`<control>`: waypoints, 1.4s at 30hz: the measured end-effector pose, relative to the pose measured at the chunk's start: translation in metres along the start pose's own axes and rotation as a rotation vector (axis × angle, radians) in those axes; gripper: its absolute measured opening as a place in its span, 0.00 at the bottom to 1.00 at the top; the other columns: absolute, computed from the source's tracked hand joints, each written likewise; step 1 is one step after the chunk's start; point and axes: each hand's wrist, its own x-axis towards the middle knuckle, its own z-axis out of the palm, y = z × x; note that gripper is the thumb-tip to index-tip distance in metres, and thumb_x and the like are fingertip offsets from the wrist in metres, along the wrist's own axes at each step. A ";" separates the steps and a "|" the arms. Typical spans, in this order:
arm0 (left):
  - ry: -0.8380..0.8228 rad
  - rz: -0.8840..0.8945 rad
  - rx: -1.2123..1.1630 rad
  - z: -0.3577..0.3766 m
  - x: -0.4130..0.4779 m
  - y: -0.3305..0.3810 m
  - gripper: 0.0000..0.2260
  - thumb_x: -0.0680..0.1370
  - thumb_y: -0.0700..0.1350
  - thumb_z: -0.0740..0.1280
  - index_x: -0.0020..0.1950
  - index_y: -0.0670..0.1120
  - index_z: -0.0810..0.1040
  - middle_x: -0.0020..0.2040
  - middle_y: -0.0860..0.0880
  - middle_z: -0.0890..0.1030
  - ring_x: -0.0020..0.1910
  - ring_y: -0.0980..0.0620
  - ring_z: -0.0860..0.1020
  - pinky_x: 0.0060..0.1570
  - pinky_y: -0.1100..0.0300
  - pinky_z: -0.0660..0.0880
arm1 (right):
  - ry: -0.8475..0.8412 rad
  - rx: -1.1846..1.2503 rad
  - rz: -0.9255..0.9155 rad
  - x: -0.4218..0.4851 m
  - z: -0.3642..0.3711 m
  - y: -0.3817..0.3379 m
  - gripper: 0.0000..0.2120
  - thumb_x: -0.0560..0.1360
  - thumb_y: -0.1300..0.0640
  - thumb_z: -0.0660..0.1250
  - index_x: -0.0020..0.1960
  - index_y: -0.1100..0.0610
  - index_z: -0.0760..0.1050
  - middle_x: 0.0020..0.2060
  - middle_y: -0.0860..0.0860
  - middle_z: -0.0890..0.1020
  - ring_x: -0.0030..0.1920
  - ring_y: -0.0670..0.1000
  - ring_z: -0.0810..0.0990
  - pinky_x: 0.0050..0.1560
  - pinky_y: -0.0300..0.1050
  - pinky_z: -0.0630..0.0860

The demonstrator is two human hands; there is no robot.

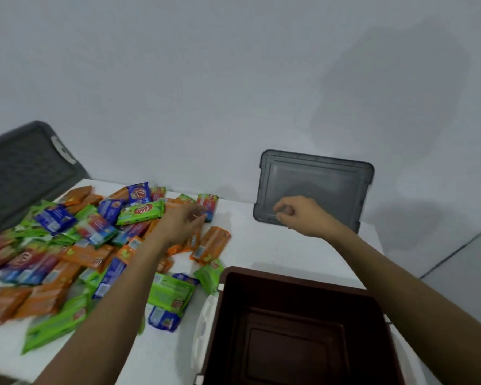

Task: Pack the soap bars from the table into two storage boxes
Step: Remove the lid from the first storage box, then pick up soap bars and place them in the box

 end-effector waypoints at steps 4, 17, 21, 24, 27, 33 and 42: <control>0.028 0.005 0.078 -0.032 0.009 -0.030 0.14 0.79 0.47 0.66 0.63 0.45 0.78 0.55 0.47 0.82 0.52 0.51 0.79 0.52 0.55 0.76 | -0.039 -0.019 -0.053 0.042 0.024 -0.049 0.13 0.79 0.52 0.63 0.62 0.52 0.75 0.46 0.50 0.81 0.44 0.48 0.80 0.45 0.40 0.74; -0.113 -0.162 0.155 -0.063 0.080 -0.115 0.20 0.77 0.52 0.68 0.66 0.47 0.74 0.65 0.45 0.77 0.62 0.47 0.75 0.60 0.54 0.71 | -0.073 -0.199 0.050 0.181 0.111 -0.103 0.20 0.81 0.49 0.60 0.70 0.54 0.68 0.65 0.56 0.76 0.61 0.55 0.75 0.48 0.44 0.68; -0.299 -0.207 0.249 -0.068 0.089 -0.129 0.31 0.73 0.55 0.72 0.73 0.47 0.67 0.70 0.45 0.71 0.67 0.45 0.71 0.64 0.52 0.69 | -0.122 -0.239 0.057 0.208 0.131 -0.097 0.22 0.76 0.46 0.66 0.66 0.56 0.70 0.60 0.56 0.78 0.57 0.55 0.77 0.47 0.46 0.72; -0.336 -0.212 0.211 -0.068 0.085 -0.146 0.33 0.70 0.57 0.73 0.72 0.50 0.68 0.69 0.46 0.72 0.65 0.47 0.72 0.64 0.50 0.71 | -0.215 -0.174 0.090 0.218 0.137 -0.092 0.24 0.73 0.46 0.71 0.64 0.55 0.70 0.58 0.53 0.77 0.55 0.54 0.78 0.47 0.50 0.80; -0.308 -0.183 0.172 -0.067 0.079 -0.158 0.33 0.69 0.60 0.73 0.71 0.52 0.69 0.68 0.48 0.72 0.64 0.49 0.72 0.63 0.50 0.72 | -0.291 -0.124 0.152 0.222 0.139 -0.088 0.29 0.71 0.47 0.74 0.67 0.53 0.66 0.59 0.52 0.75 0.56 0.54 0.78 0.46 0.51 0.83; -0.375 -0.170 0.223 -0.070 0.075 -0.166 0.36 0.70 0.56 0.74 0.75 0.54 0.63 0.72 0.47 0.67 0.70 0.46 0.65 0.69 0.46 0.65 | -0.240 -0.290 0.135 0.234 0.142 -0.086 0.37 0.64 0.41 0.77 0.66 0.56 0.69 0.61 0.56 0.72 0.59 0.55 0.73 0.59 0.53 0.75; -0.267 -0.120 0.247 -0.072 0.067 -0.162 0.37 0.70 0.55 0.75 0.75 0.50 0.64 0.73 0.47 0.65 0.71 0.46 0.65 0.70 0.48 0.65 | -0.157 -0.201 0.100 0.228 0.128 -0.090 0.22 0.71 0.48 0.74 0.59 0.51 0.67 0.56 0.54 0.79 0.53 0.53 0.79 0.55 0.55 0.79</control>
